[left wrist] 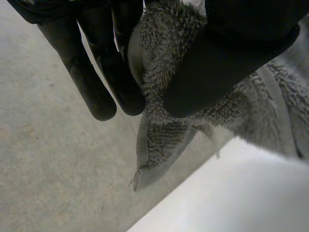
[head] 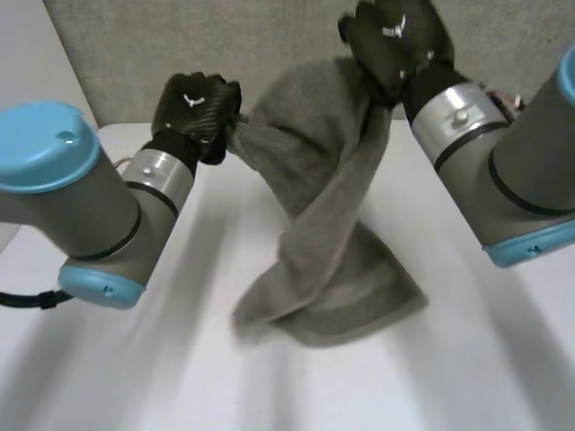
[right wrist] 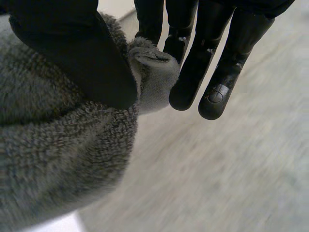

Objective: Fold the towel.

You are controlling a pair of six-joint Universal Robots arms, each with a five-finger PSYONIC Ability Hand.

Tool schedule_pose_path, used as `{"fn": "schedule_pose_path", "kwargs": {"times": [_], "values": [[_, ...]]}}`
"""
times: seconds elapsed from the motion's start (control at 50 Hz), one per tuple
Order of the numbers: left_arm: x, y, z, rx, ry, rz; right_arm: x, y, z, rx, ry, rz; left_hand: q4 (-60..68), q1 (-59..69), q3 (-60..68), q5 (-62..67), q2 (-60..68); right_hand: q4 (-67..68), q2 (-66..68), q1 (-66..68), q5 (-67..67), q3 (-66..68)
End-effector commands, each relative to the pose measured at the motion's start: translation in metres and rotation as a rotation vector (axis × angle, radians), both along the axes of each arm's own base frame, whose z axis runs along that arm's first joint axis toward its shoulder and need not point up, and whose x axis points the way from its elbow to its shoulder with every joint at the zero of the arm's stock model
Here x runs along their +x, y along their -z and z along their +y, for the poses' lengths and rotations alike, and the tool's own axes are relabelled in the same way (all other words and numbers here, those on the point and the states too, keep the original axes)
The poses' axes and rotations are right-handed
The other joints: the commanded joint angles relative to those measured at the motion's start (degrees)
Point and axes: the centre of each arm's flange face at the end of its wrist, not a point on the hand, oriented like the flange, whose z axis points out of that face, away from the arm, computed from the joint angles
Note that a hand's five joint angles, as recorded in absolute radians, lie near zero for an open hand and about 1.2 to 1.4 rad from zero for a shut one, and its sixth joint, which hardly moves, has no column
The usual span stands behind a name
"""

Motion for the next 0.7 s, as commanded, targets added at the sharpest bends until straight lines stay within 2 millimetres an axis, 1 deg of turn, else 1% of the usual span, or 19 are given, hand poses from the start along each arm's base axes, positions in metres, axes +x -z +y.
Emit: {"fn": "schedule_pose_path", "kwargs": {"times": [0.02, 0.06, 0.08, 0.1, 0.12, 0.16, 0.18, 0.2, 0.24, 0.26, 0.28, 0.32, 0.36, 0.4, 0.46, 0.5, 0.56, 0.62, 0.7], "values": [[0.011, 0.003, 0.047, 0.085, 0.034, 0.037, 0.011, 0.007, 0.013, -0.018, -0.162, 0.040, 10.3, 14.7, 10.4, 11.8, 10.9, 11.6, 12.8, 26.7, 15.1, 12.1], [0.013, 0.009, 0.054, 0.105, 0.038, 0.025, 0.010, 0.030, 0.010, 0.118, -0.165, 0.108, 10.3, 14.7, 10.4, 11.8, 10.9, 11.6, 12.8, 26.7, 15.1, 12.1], [0.015, 0.014, 0.060, 0.124, 0.041, 0.012, 0.010, 0.030, 0.010, 0.119, -0.165, 0.109, 10.3, 14.7, 10.4, 11.8, 10.9, 11.6, 12.8, 26.7, 15.1, 12.1], [0.017, 0.018, 0.066, 0.142, 0.046, -0.005, 0.011, 0.045, 0.009, 0.207, -0.173, 0.149, 10.3, 14.7, 10.4, 11.8, 10.9, 11.6, 12.8, 26.7, 15.1, 12.1], [0.017, 0.018, 0.066, 0.143, 0.046, -0.005, 0.011, 0.046, 0.009, 0.208, -0.173, 0.150, 10.3, 14.7, 10.4, 11.8, 10.9, 11.6, 12.8, 26.7, 15.1, 12.1], [0.021, 0.031, 0.076, 0.196, 0.047, -0.052, 0.016, 0.074, 0.015, 0.370, -0.207, 0.228, 10.3, 14.7, 10.4, 11.8, 10.9, 11.6, 12.8, 26.7, 15.1, 12.1], [0.021, 0.031, 0.076, 0.196, 0.047, -0.052, 0.016, 0.074, 0.015, 0.370, -0.207, 0.228, 10.3, 14.7, 10.4, 11.8, 10.9, 11.6, 12.8, 26.7, 15.1, 12.1], [0.023, 0.037, 0.079, 0.224, 0.046, -0.077, 0.017, 0.088, 0.016, 0.433, -0.216, 0.264, 10.3, 14.7, 10.4, 11.8, 10.9, 7.0, 8.2, 22.0, 10.5, 7.5], [0.026, 0.045, 0.084, 0.266, 0.041, -0.114, 0.016, 0.108, 0.008, 0.498, -0.178, 0.280, 10.3, 14.7, 10.4, 11.8, 10.9, -36.2, -35.0, -21.2, -32.7, -35.7], [0.026, 0.045, 0.084, 0.266, 0.041, -0.114, 0.016, 0.108, 0.008, 0.498, -0.178, 0.280, 10.3, 14.7, 10.4, 11.8, 10.9, -36.5, -35.2, -21.4, -33.0, -35.9], [0.029, 0.048, 0.086, 0.285, 0.033, -0.126, 0.015, 0.111, 0.002, 0.500, -0.138, 0.278, 10.3, 14.7, 10.4, 11.8, 10.9, -58.4, -57.2, -43.3, -54.9, -57.9], [0.031, 0.050, 0.087, 0.296, 0.023, -0.135, 0.009, 0.111, -0.005, 0.504, -0.071, 0.273, 10.3, 14.7, 10.4, 11.8, 10.9, -58.4, -57.2, -43.3, -54.9, -57.9], [0.033, 0.050, 0.088, 0.302, 0.003, -0.144, -0.009, 0.106, -0.015, 0.513, 0.089, 0.257, 10.3, 14.7, 10.4, 11.8, 10.9, -58.4, -57.2, -43.3, -54.9, -57.9], [0.034, 0.047, 0.088, 0.295, -0.006, -0.138, -0.016, 0.101, -0.012, 0.513, 0.139, 0.252, 10.3, 14.7, 10.4, 11.8, 10.9, -58.4, -57.2, -43.3, -54.9, -57.9], [0.036, 0.035, 0.087, 0.271, -0.016, -0.121, -0.029, 0.092, 0.005, 0.523, 0.170, 0.245, 10.3, 14.7, 10.4, 11.8, 10.9, -58.4, -57.2, -43.3, -54.9, -57.9], [0.037, 0.023, 0.085, 0.243, -0.022, -0.102, -0.039, 0.086, 0.027, 0.559, 0.163, 0.215, 10.3, 14.7, 10.4, 11.8, 10.9, -58.4, -57.2, -43.3, -54.9, -57.9], [0.036, 0.017, 0.084, 0.228, -0.021, -0.091, -0.044, 0.085, 0.037, 0.583, 0.160, 0.195, 10.3, 14.7, 10.4, 11.8, 10.9, -58.4, -57.2, -43.3, -54.9, -57.9], [0.036, 0.008, 0.082, 0.206, -0.022, -0.074, -0.053, 0.077, 0.067, 0.626, 0.102, 0.145, 10.3, 14.7, 10.4, 11.8, 10.9, -53.3, -52.1, -38.3, -49.8, -52.8], [0.034, 0.001, 0.081, 0.187, -0.020, -0.062, -0.058, 0.076, 0.085, 0.671, 0.050, 0.154, 10.3, 14.7, 10.4, 11.8, 10.9, -48.5, -47.2, -33.4, -44.9, -47.9]]}}
